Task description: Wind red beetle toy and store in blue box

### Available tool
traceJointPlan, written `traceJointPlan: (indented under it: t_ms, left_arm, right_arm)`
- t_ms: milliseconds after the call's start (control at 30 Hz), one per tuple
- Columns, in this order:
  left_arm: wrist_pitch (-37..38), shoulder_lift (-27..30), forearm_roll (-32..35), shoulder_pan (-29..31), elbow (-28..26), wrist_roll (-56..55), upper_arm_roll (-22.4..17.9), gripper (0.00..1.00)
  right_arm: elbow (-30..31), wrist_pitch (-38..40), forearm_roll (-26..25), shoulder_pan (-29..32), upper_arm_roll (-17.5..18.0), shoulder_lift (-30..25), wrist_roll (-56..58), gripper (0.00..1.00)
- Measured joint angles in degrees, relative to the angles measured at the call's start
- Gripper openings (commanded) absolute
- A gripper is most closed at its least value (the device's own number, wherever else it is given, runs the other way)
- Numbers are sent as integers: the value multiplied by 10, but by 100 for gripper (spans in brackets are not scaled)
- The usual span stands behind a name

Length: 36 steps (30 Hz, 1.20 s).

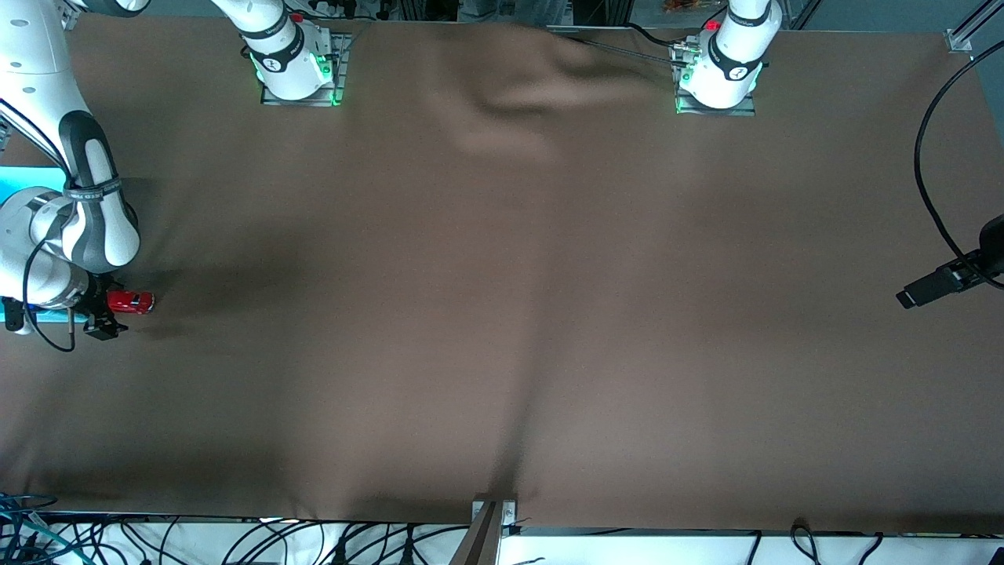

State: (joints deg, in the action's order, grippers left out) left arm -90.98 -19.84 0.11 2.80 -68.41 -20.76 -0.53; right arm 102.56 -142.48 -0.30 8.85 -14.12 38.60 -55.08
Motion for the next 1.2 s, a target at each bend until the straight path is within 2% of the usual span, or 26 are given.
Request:
traceJointPlan:
  t_ms: [500, 1000, 1200]
  left_arm:
    - [0, 0, 0, 0, 0, 0, 0, 100]
    - [0, 0, 0, 0, 0, 0, 0, 100]
    - [0, 0, 0, 0, 0, 0, 0, 100]
  right_arm:
    - [-1, 18, -1, -1, 26, -38, 0, 0]
    - [-1, 68, -38, -2, 63, -85, 3, 0]
    - [-1, 98, -46, -3, 75, -102, 42, 0]
